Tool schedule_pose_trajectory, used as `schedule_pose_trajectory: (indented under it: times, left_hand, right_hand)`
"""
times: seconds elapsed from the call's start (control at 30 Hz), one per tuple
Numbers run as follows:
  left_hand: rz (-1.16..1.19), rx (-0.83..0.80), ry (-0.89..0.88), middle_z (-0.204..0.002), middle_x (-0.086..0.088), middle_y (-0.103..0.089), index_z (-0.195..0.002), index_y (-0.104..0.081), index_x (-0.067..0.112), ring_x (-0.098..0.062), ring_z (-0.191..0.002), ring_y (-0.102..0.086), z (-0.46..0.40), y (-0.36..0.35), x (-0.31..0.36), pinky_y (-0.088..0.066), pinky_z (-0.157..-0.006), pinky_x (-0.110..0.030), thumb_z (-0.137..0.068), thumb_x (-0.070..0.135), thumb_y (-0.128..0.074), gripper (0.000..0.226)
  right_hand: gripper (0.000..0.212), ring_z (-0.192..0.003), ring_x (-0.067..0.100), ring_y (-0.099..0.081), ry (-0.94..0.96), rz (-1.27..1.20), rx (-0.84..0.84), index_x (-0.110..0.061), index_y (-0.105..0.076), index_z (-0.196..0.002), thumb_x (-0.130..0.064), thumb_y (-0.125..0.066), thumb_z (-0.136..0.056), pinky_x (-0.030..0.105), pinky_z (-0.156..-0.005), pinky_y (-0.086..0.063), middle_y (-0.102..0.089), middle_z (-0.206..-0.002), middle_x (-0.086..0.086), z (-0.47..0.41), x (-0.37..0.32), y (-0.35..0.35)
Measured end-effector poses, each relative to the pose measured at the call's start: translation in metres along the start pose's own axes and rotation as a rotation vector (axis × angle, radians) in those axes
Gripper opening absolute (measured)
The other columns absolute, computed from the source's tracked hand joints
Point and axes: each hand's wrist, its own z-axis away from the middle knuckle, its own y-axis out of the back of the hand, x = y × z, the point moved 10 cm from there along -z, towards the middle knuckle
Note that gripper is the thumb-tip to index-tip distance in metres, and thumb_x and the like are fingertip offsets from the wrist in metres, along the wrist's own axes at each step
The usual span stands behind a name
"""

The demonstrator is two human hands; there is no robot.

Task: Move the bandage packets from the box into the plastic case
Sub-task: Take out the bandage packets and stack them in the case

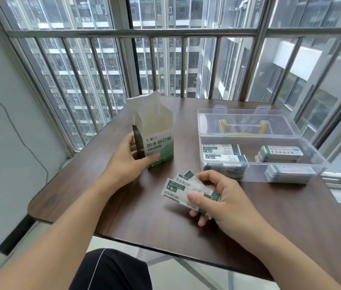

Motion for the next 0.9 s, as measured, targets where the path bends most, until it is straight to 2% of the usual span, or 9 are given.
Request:
schedule_pose_trajectory:
  times: [0.1,0.2,0.27,0.43,0.57,0.67,0.73,0.83,0.9]
  left_hand:
    - [-0.161,0.316,-0.061,-0.129,0.006,-0.057,-0.139,-0.046,0.023,-0.011,-0.122,-0.054,0.036,0.025,0.026,-0.044,-0.107,-0.036,-0.073,0.048,-0.083,0.079]
    - [-0.015,0.633,-0.392,-0.109,-0.001,-0.064,-0.113,-0.059,0.014,-0.016,-0.103,-0.063,0.106,0.033,0.078,-0.054,-0.092,-0.039,-0.086,0.035,-0.071,0.037]
    - [0.116,0.455,-0.391,-0.103,-0.001,-0.064,-0.11,-0.059,0.015,-0.017,-0.099,-0.064,0.122,-0.005,0.088,-0.054,-0.087,-0.033,-0.084,0.035,-0.069,0.034]
    - [0.286,-0.046,0.011,-0.106,0.001,-0.067,-0.118,-0.058,0.028,-0.012,-0.095,-0.065,0.111,-0.095,0.063,-0.053,-0.086,-0.031,-0.079,0.047,-0.072,0.045]
    - [0.632,-0.125,0.28,-0.089,-0.01,-0.074,-0.107,-0.061,0.013,-0.023,-0.082,-0.071,0.121,-0.123,0.061,-0.057,-0.081,-0.042,-0.094,0.04,-0.057,0.03]
    - [0.869,-0.072,0.394,-0.112,-0.03,-0.068,-0.122,-0.057,-0.004,-0.04,-0.102,-0.068,0.13,-0.139,0.058,-0.051,-0.095,-0.054,-0.095,0.031,-0.06,0.044]
    - [0.979,0.016,0.429,-0.118,-0.032,-0.064,-0.13,-0.053,-0.007,-0.039,-0.102,-0.066,0.133,-0.14,0.054,-0.053,-0.093,-0.051,-0.097,0.027,-0.059,0.048]
    - [1.013,0.068,0.429,-0.105,-0.014,-0.073,-0.134,-0.052,0.001,-0.024,-0.094,-0.069,0.133,-0.137,0.051,-0.06,-0.067,-0.031,-0.093,0.032,-0.063,0.053]
    - [0.997,0.015,0.41,-0.111,-0.012,-0.072,-0.134,-0.051,0.009,-0.025,-0.095,-0.07,0.135,-0.141,0.056,-0.06,-0.072,-0.032,-0.087,0.038,-0.07,0.058]
  right_hand:
    - [0.022,-0.061,0.021,-0.063,0.003,-0.024,-0.019,0.005,-0.06,-0.109,0.002,-0.07,-0.089,0.025,-0.044,-0.052,-0.068,-0.082,0.014,0.001,-0.001,0.0]
    - [0.02,-0.064,0.019,-0.066,-0.007,-0.062,-0.032,0.006,-0.064,-0.108,0.003,-0.069,-0.089,0.024,-0.051,-0.056,-0.071,-0.083,0.011,0.004,-0.002,0.001]
    - [0.021,-0.067,0.019,-0.068,-0.028,-0.088,-0.053,0.004,-0.067,-0.109,0.004,-0.069,-0.088,0.024,-0.056,-0.058,-0.072,-0.085,0.01,0.008,-0.002,0.002]
    - [0.039,-0.08,0.026,-0.072,0.028,0.045,-0.02,-0.009,-0.07,-0.118,0.006,-0.075,-0.082,0.029,-0.069,-0.061,-0.075,-0.102,0.015,0.019,-0.005,0.022]
    - [0.039,-0.072,0.002,-0.065,0.193,0.226,0.116,-0.017,-0.066,-0.118,0.003,-0.073,-0.086,0.019,-0.065,-0.054,-0.073,-0.098,-0.012,0.033,-0.016,0.036]
    - [0.041,-0.08,-0.001,-0.064,0.305,0.352,0.163,-0.027,-0.061,-0.113,0.001,-0.072,-0.086,0.01,-0.075,-0.047,-0.064,-0.097,-0.018,0.041,-0.03,0.036]
    - [0.038,-0.077,0.001,-0.065,0.331,0.306,0.184,-0.027,-0.062,-0.107,0.002,-0.072,-0.085,0.013,-0.074,-0.048,-0.066,-0.093,-0.016,0.042,-0.032,0.037]
    - [0.022,-0.067,0.005,-0.06,0.367,0.219,0.243,-0.019,-0.067,-0.092,0.0,-0.075,-0.085,0.022,-0.066,-0.047,-0.068,-0.079,-0.011,0.045,-0.033,0.046]
    - [0.017,-0.065,0.008,-0.058,0.374,0.182,0.26,-0.017,-0.067,-0.087,-0.002,-0.077,-0.085,0.024,-0.064,-0.047,-0.067,-0.075,-0.009,0.046,-0.034,0.052]
